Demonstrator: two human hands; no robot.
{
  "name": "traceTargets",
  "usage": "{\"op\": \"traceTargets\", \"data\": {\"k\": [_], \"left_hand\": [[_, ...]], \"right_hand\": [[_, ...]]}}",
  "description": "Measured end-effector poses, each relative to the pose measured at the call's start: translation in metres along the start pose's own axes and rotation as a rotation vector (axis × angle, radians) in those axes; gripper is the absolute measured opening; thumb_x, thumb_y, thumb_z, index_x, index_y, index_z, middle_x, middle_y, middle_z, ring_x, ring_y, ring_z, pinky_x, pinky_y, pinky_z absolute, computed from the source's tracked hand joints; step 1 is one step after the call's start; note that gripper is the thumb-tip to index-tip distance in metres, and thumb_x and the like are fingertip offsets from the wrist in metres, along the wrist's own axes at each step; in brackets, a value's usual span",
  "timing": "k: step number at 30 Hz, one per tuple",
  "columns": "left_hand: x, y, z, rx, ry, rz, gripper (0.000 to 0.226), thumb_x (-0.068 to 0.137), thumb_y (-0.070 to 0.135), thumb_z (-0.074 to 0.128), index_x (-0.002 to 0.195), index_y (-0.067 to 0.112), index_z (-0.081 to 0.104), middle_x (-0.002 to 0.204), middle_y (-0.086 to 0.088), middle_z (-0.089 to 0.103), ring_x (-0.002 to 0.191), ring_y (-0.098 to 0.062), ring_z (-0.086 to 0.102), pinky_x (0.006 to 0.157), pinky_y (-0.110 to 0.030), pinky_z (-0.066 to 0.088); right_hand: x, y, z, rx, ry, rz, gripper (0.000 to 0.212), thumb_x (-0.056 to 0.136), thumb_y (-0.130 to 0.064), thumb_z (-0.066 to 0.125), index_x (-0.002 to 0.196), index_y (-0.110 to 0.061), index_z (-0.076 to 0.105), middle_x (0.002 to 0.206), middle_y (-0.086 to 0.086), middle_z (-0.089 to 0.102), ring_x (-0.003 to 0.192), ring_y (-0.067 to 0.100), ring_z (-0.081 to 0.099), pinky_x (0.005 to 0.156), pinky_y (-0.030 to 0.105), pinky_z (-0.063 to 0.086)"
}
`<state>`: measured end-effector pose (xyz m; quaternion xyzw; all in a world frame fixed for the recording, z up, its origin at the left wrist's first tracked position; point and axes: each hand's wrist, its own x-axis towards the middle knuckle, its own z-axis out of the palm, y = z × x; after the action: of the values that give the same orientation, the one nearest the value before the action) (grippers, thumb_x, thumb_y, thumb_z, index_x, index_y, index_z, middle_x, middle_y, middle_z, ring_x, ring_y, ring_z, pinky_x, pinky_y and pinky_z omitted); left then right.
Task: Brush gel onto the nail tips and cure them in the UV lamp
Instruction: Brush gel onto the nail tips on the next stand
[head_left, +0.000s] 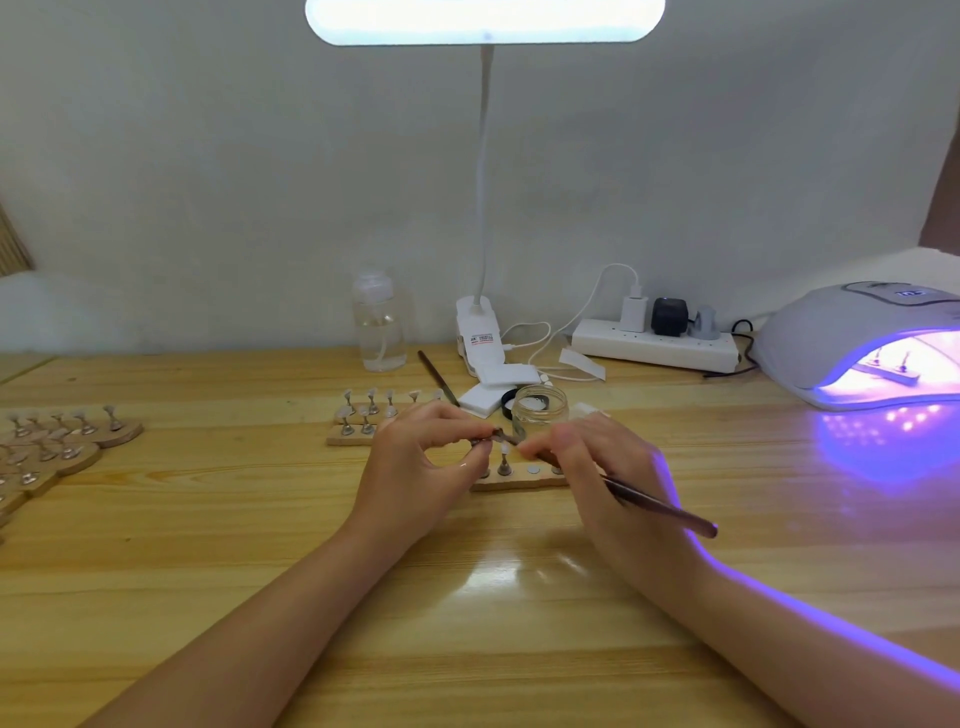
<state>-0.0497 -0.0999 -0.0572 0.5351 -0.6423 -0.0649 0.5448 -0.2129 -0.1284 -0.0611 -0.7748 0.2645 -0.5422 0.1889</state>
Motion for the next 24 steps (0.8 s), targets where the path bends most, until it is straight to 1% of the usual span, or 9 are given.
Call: {"op": "traceTargets", "data": {"k": [3,6,8,10,13,15,19,22,24], "left_hand": [[0.0005,-0.0003,0.0007,0.006,0.001,-0.004,0.026,0.072,0.007,0.073,0.079,0.032,0.070,0.073,0.017,0.063,0.081,-0.004,0.059,0.089,-0.053,0.042],[0.0006,-0.0004,0.0005,0.003,0.002,-0.004,0.030,0.072,0.007,0.073,0.080,0.035,0.067,0.074,0.017,0.063,0.083,-0.001,0.058,0.089,-0.051,0.043],[0.0005,-0.0005,0.0002,0.000,0.001,0.001,0.030,0.072,0.007,0.073,0.080,0.036,0.067,0.075,0.018,0.063,0.082,0.000,0.058,0.089,-0.051,0.043],[0.0009,-0.0003,0.0002,0.006,0.003,0.006,0.030,0.072,0.009,0.074,0.079,0.037,0.067,0.075,0.019,0.063,0.083,0.000,0.058,0.089,-0.051,0.043],[0.0015,-0.0008,0.0004,0.018,0.012,0.006,0.032,0.072,0.010,0.074,0.079,0.040,0.065,0.076,0.021,0.063,0.083,-0.002,0.059,0.089,-0.052,0.042],[0.0018,-0.0018,0.0006,0.015,0.015,0.008,0.028,0.072,0.010,0.074,0.080,0.036,0.067,0.078,0.020,0.064,0.086,-0.006,0.060,0.089,-0.054,0.041],[0.0021,-0.0024,0.0008,0.012,0.018,0.009,0.023,0.072,0.012,0.075,0.082,0.031,0.069,0.081,0.021,0.064,0.087,-0.009,0.061,0.089,-0.054,0.041],[0.0020,-0.0027,0.0007,0.018,0.018,0.022,0.024,0.071,0.011,0.075,0.082,0.031,0.069,0.081,0.021,0.065,0.086,-0.011,0.061,0.086,-0.049,0.044],[0.0021,-0.0029,0.0005,0.018,0.018,0.030,0.025,0.070,0.011,0.076,0.082,0.032,0.069,0.081,0.021,0.064,0.086,-0.010,0.061,0.083,-0.041,0.046]], "right_hand": [[-0.0009,-0.0006,-0.0011,0.050,0.033,-0.013,0.047,0.090,-0.035,0.032,0.072,-0.017,0.071,0.069,-0.014,0.066,0.070,0.005,0.061,0.071,0.036,0.048],[0.0003,-0.0017,-0.0005,-0.033,0.010,-0.006,0.038,0.090,-0.038,0.033,0.082,-0.027,0.068,0.076,-0.021,0.062,0.074,0.006,0.060,0.070,0.035,0.048],[0.0006,-0.0023,-0.0005,0.014,0.001,0.036,0.038,0.089,-0.041,0.032,0.078,-0.031,0.067,0.073,-0.020,0.064,0.075,0.005,0.061,0.072,0.035,0.048],[-0.0001,-0.0030,-0.0016,0.067,0.031,0.033,0.042,0.089,-0.039,0.032,0.072,-0.028,0.069,0.069,-0.015,0.066,0.072,0.005,0.062,0.074,0.038,0.048],[0.0000,-0.0030,-0.0009,0.006,0.035,0.005,0.042,0.089,-0.036,0.032,0.079,-0.021,0.070,0.076,-0.019,0.065,0.076,0.005,0.062,0.073,0.039,0.049],[0.0004,-0.0027,-0.0005,0.018,0.004,0.042,0.040,0.088,-0.039,0.033,0.081,-0.024,0.070,0.078,-0.019,0.065,0.078,0.006,0.062,0.074,0.037,0.050],[-0.0005,-0.0033,-0.0026,0.102,0.043,0.010,0.040,0.090,-0.035,0.031,0.073,-0.028,0.067,0.068,-0.013,0.066,0.073,0.000,0.062,0.075,0.022,0.048],[0.0004,-0.0042,-0.0017,0.042,0.000,0.053,0.035,0.088,-0.040,0.032,0.083,-0.031,0.066,0.082,-0.016,0.067,0.082,0.005,0.063,0.076,0.036,0.050],[0.0005,-0.0050,-0.0013,0.078,-0.015,0.072,0.034,0.088,-0.042,0.033,0.080,-0.034,0.065,0.077,-0.019,0.067,0.079,0.004,0.063,0.076,0.032,0.050]]}}
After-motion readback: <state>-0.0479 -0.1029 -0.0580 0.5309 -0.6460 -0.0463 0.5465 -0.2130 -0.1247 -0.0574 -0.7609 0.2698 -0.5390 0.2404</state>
